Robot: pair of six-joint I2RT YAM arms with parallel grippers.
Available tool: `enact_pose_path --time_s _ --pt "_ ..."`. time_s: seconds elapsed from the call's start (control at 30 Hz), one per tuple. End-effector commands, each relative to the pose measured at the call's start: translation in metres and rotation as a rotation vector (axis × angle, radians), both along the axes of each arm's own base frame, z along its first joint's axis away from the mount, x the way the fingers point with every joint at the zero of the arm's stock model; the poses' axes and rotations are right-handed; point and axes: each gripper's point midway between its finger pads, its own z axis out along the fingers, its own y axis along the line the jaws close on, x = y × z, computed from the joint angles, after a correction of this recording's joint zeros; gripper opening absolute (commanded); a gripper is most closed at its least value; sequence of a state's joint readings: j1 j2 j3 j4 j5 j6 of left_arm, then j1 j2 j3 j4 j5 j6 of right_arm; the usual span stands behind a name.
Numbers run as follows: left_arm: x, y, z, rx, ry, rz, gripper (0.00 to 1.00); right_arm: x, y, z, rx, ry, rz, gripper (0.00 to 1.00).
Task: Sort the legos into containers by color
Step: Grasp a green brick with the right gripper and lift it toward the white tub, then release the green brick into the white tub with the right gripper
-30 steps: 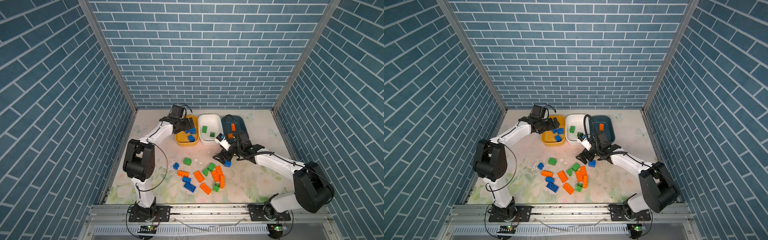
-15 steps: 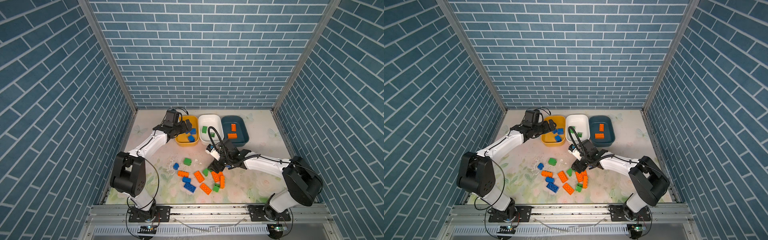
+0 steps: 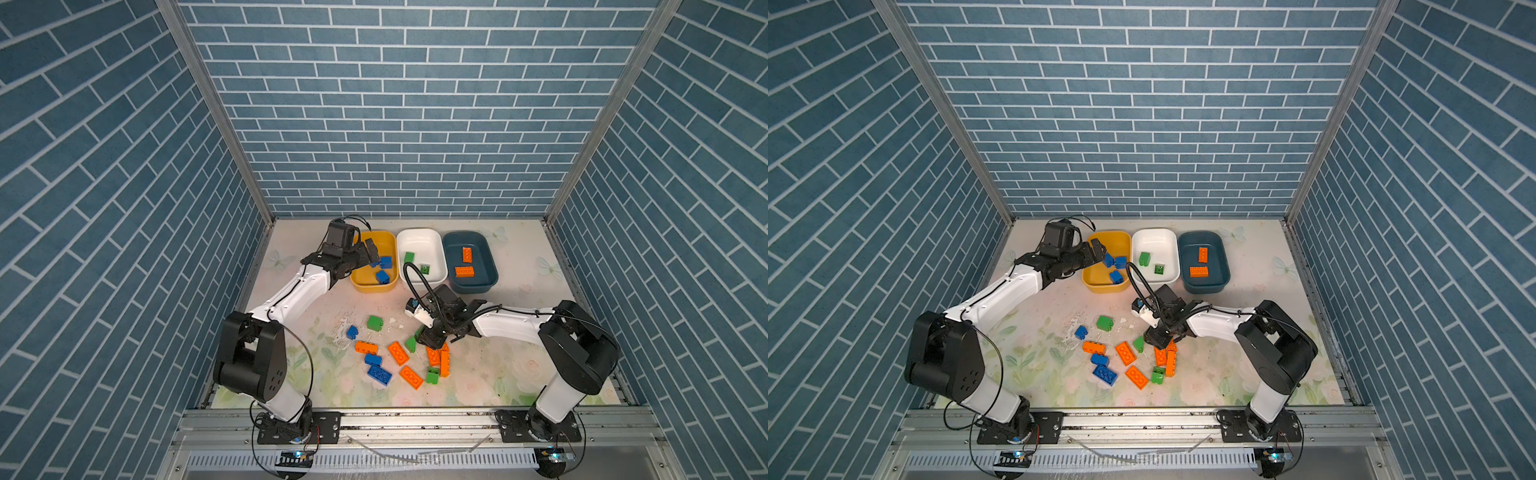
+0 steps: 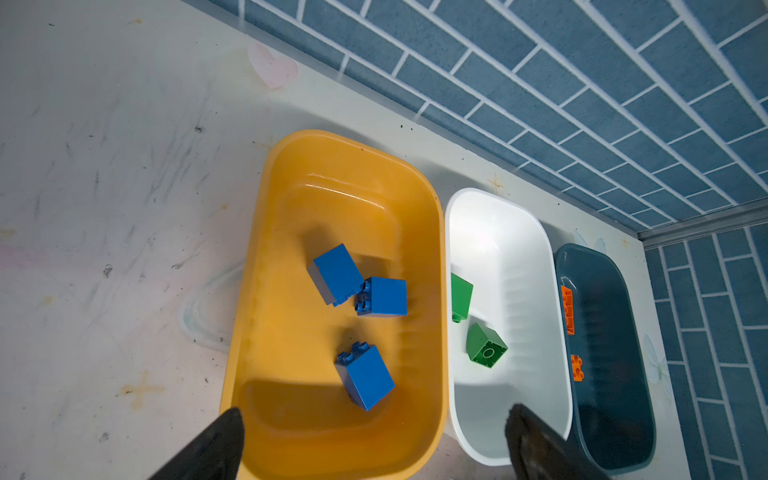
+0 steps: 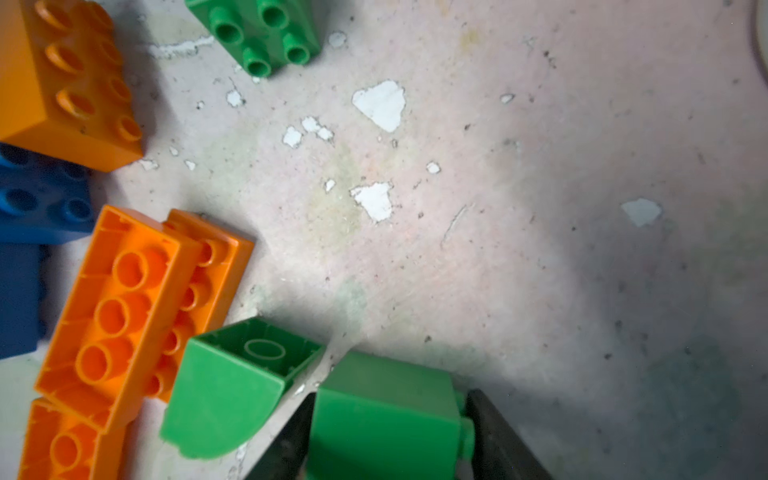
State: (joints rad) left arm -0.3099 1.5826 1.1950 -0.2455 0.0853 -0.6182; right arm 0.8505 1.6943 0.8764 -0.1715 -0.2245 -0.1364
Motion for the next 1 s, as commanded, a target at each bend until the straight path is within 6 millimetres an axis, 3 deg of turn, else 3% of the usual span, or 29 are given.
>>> enact_pose_path --time_s 0.0,0.17,0.27,0.47,0.6,0.7,0.97 --pt "-0.002 0.008 0.002 0.014 0.001 0.031 0.99 0.004 0.009 0.008 0.026 -0.029 0.015 0.51" --pt "-0.007 0.010 0.000 0.020 -0.004 0.030 0.99 0.007 0.010 0.020 0.052 -0.069 0.037 0.39" --pt "-0.009 0.011 -0.001 0.014 -0.012 0.031 0.99 0.013 0.013 0.040 0.096 -0.119 0.039 0.36" --pt "-0.014 0.014 -0.006 0.026 0.008 0.040 0.99 0.054 0.018 0.101 0.266 -0.192 -0.110 0.35" --pt "-0.017 0.014 -0.006 0.020 0.008 0.035 0.99 0.100 0.011 0.125 0.326 -0.206 -0.296 0.35" --pt "-0.020 0.014 -0.009 0.023 0.019 0.032 0.99 0.130 0.003 0.131 0.329 -0.224 -0.395 0.35" --pt "-0.028 0.011 -0.013 0.028 0.028 -0.008 0.99 0.194 -0.015 0.101 0.090 -0.238 -0.572 0.39"
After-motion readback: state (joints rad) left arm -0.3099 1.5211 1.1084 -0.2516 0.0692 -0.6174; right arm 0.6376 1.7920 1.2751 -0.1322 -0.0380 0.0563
